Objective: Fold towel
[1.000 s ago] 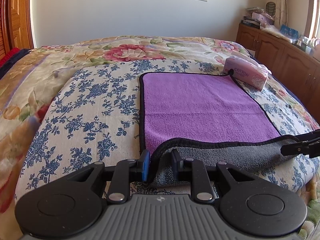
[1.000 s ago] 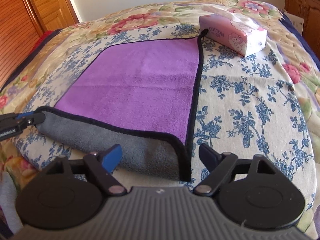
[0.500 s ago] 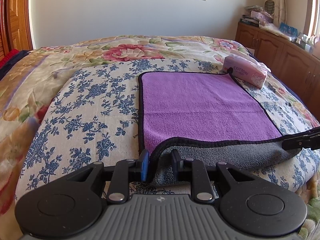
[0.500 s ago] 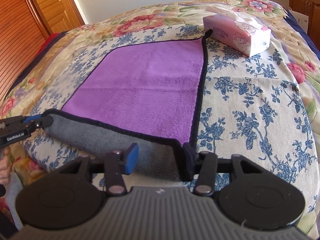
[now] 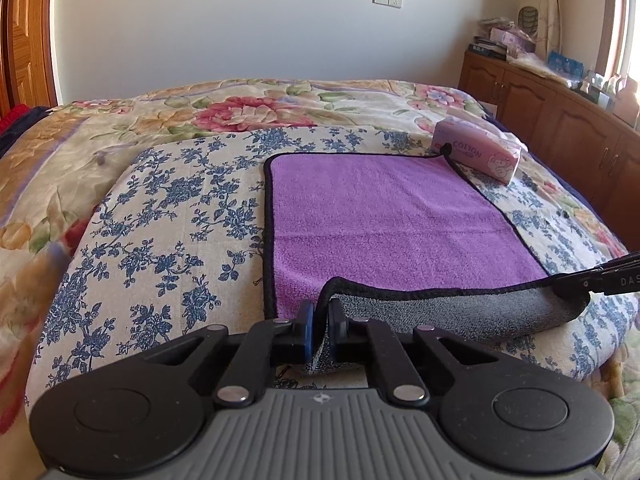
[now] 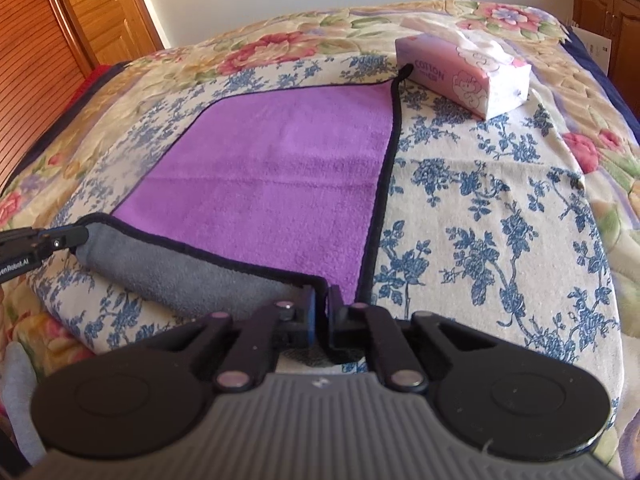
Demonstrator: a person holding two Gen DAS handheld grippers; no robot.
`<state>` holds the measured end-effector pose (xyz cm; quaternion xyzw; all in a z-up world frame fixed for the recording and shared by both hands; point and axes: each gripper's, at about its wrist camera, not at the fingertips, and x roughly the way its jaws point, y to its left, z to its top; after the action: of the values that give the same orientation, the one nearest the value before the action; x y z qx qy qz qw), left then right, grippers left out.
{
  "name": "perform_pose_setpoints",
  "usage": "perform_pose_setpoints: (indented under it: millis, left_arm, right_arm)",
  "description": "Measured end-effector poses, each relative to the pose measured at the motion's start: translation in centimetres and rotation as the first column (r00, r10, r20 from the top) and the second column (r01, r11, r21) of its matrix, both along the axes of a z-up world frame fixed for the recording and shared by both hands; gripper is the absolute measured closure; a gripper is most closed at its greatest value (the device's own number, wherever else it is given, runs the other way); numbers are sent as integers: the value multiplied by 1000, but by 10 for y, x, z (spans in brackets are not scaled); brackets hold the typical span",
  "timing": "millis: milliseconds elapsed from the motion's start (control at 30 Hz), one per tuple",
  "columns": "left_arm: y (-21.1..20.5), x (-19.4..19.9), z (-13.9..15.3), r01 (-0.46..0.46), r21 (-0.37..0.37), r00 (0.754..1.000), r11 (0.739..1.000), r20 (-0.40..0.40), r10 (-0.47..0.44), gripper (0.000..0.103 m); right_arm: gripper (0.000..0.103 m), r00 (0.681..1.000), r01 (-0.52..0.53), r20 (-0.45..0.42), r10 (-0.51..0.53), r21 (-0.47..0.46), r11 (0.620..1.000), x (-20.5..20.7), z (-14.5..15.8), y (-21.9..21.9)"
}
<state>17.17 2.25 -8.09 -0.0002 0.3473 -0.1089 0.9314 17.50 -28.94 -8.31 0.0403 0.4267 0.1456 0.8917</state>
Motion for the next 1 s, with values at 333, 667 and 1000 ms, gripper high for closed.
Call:
perform_pose_setpoints:
  millis: [333, 667, 1000]
  left_arm:
    - [0, -4, 13, 2, -40, 999, 999, 43, 0, 97]
    - [-3, -6, 22, 7, -56, 997, 998, 79, -3, 97]
    - [-6, -1, 32, 9, -62, 993, 998, 118, -2, 97]
  right_arm:
    - [96, 995, 23, 98, -24, 10, 1000, 1, 14, -2]
    - [96, 982, 8, 190, -11, 19, 1000, -1, 29, 0]
    - [96, 970, -12, 243, 10, 5, 1000, 8, 36, 2]
